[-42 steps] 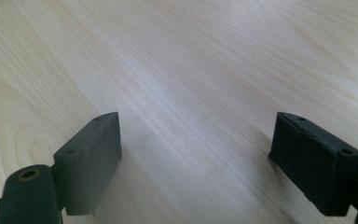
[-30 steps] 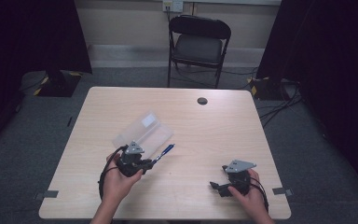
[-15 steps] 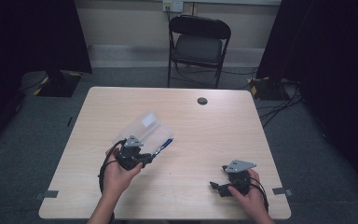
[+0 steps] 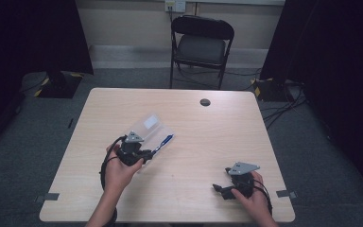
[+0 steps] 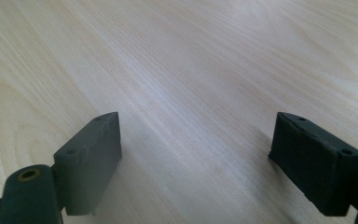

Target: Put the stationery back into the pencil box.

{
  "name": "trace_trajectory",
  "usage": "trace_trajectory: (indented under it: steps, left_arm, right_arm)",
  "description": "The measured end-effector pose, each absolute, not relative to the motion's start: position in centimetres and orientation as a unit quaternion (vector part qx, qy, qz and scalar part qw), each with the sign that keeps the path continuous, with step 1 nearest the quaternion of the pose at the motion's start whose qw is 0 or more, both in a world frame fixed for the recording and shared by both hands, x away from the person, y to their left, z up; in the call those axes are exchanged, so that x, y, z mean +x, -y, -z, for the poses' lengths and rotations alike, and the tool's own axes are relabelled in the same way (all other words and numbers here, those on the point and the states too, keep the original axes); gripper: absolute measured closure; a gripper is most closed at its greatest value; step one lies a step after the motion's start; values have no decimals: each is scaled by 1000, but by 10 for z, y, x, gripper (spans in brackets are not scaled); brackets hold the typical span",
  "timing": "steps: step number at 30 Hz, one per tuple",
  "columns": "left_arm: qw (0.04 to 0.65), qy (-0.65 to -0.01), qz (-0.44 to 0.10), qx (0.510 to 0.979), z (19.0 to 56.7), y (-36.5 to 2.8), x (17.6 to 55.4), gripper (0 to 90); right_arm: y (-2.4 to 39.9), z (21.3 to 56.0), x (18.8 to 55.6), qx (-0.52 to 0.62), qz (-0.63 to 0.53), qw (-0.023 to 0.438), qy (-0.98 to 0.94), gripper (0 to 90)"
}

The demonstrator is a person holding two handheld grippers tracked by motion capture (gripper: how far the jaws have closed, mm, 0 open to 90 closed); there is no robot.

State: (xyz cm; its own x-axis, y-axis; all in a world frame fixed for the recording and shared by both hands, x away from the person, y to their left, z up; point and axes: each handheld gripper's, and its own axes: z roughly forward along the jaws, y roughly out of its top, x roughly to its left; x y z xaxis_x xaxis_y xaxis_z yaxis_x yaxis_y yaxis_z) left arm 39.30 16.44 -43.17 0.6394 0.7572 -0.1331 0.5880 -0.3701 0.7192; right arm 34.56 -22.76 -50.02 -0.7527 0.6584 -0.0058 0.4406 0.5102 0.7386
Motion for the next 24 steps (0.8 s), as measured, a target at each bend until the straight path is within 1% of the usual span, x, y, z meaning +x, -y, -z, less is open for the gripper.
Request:
trace_trajectory:
  steps: [2,5,8,10,24]
  left_arm:
    - [378,-414,-117,820,430,-166,395,806]
    - [386,-418,-115,814,430,-168,397,806]
    - [380,-416,-119,818,429,-171,399,806]
    - [384,-427,-119,810,430,-170,400,806]
    - [380,-439,-123,805,437,-173,409,806]
  right_arm:
    - [228,500,346,321,-377,145,-857,152]
    - [228,500,346,321,-377,145,-857,152]
    - [228,500,346,320,-377,144,-857,152]
    - [228,500,346,321,-377,145,-857,152]
    - [228,500,346,321,-377,144,-857,152]
